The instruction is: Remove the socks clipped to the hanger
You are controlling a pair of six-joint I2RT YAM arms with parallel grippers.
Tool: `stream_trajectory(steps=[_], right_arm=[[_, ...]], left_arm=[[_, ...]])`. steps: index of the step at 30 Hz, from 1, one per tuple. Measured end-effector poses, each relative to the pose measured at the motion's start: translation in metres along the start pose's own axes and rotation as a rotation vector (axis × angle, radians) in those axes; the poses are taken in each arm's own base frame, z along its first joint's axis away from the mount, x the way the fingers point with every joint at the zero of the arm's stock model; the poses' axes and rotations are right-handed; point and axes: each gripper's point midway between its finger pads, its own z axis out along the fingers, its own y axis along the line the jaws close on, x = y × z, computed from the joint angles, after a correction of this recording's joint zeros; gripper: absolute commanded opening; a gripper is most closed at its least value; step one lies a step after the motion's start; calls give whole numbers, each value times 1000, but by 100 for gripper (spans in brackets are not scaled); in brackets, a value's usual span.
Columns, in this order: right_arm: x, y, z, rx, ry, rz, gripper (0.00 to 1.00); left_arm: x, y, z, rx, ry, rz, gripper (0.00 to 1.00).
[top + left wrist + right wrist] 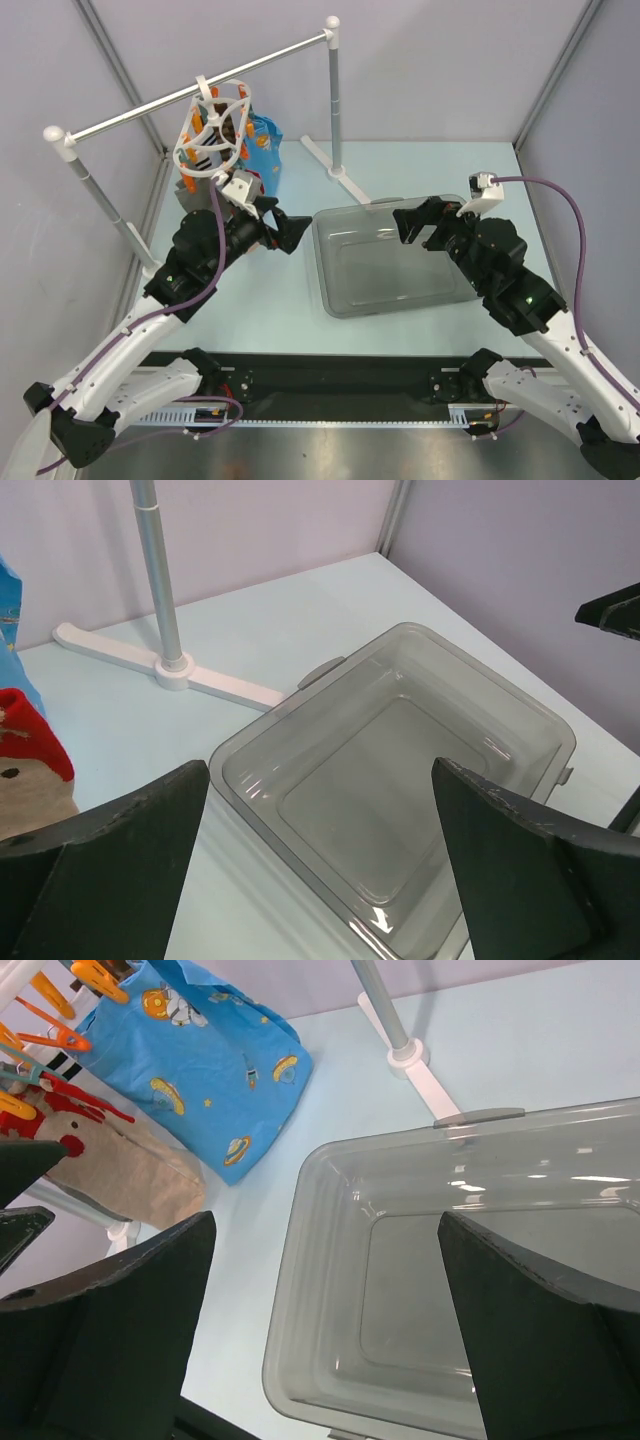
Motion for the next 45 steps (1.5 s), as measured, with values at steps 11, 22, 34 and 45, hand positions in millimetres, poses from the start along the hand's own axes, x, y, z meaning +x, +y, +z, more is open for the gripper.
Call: stream_trajectory(steps=[11,22,34,45], right_arm=[[2,13,8,-71,8,-39,95],[38,102,67,-319,98,-189,70],[121,184,162,-531,110,-352,59],[158,185,225,-679,96,-382,54]], left_arm=[[3,33,-5,-184,16,-12,99],[-19,56,-108,-396,-64,-116,98],[92,77,-103,-483,239,-175,95],[111,84,-104,-465,269,-299,91]])
